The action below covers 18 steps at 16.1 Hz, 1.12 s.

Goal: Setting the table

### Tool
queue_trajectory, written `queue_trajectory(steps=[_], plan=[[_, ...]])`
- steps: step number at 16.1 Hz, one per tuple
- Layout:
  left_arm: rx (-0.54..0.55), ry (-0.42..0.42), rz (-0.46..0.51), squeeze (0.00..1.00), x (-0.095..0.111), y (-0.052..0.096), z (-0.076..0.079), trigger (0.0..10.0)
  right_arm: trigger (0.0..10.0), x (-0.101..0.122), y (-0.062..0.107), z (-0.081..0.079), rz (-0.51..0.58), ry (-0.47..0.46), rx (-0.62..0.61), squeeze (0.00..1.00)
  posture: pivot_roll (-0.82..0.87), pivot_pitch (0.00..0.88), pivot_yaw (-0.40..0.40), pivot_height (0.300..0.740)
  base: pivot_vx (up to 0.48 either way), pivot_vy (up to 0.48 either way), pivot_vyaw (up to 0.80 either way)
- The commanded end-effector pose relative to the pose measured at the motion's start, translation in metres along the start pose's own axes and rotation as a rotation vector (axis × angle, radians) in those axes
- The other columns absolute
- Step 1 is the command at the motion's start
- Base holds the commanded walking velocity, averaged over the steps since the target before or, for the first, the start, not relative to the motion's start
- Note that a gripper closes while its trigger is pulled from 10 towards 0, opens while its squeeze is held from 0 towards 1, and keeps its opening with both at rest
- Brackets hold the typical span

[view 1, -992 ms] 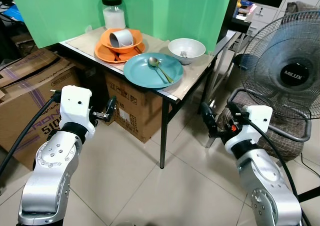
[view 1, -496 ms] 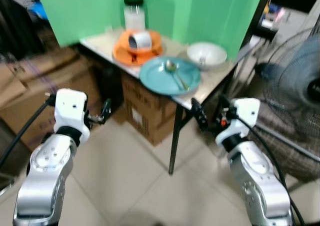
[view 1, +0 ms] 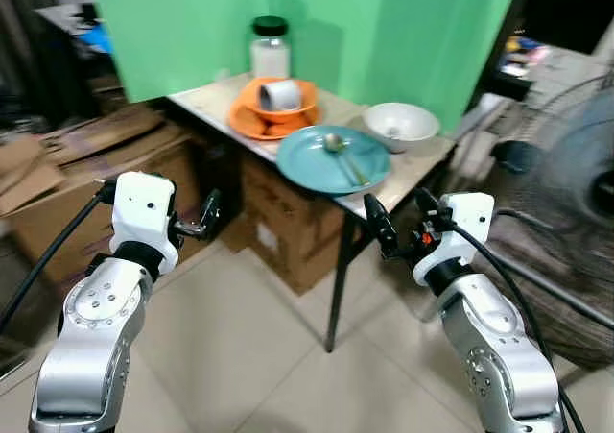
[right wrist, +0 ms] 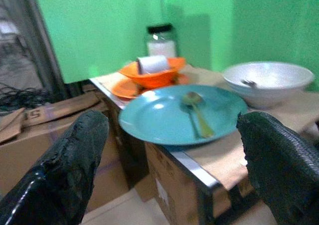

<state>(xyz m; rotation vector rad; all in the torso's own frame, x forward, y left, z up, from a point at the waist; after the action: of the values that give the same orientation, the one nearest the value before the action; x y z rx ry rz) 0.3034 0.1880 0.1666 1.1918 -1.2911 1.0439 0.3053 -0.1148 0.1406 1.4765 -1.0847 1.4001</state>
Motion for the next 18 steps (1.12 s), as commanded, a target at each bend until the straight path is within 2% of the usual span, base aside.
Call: queue_trajectory(steps=[1,6,15,18], plan=[[-0.020,-0.002,0.006,0.00,0.002,-0.002,0.005,10.0,10.0,-0.001,0.001,0.006,-0.012,-0.019,-0.013,0.00,0.09,0.000,-0.007,0.740,0.300,0.000,0.00],[-0.021,0.001,0.013,0.00,0.004,-0.003,0.004,10.0,10.0,0.004,-0.002,0.004,0.010,0.029,0.001,0.00,0.09,0.000,-0.011,0.740,0.319,0.000,0.00],[-0.025,-0.004,0.019,0.00,0.005,-0.003,0.004,10.0,10.0,0.003,-0.005,0.000,0.007,0.032,0.027,0.00,0.10,0.000,-0.022,0.740,0.337,0.000,0.00],[-0.028,-0.006,0.021,0.00,0.005,-0.003,0.004,10.0,10.0,0.002,-0.006,-0.005,-0.004,0.073,0.060,0.00,0.10,0.000,-0.022,0.740,0.336,0.000,0.27]])
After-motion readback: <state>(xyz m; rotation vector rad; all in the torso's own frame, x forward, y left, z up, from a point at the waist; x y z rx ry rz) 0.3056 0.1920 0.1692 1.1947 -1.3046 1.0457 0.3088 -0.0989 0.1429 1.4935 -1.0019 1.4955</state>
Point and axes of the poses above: a point about 5 cm out from each wrist's last joint towards the gripper, its own y axis pointing back from the gripper into the wrist, its own x axis along the axis of the wrist's last joint, z = x × y, the point moved 5 cm from there along -y, pointing out of the wrist towards the gripper, and after that the axes turned 8 degrees about y, right-handed, at the moved point
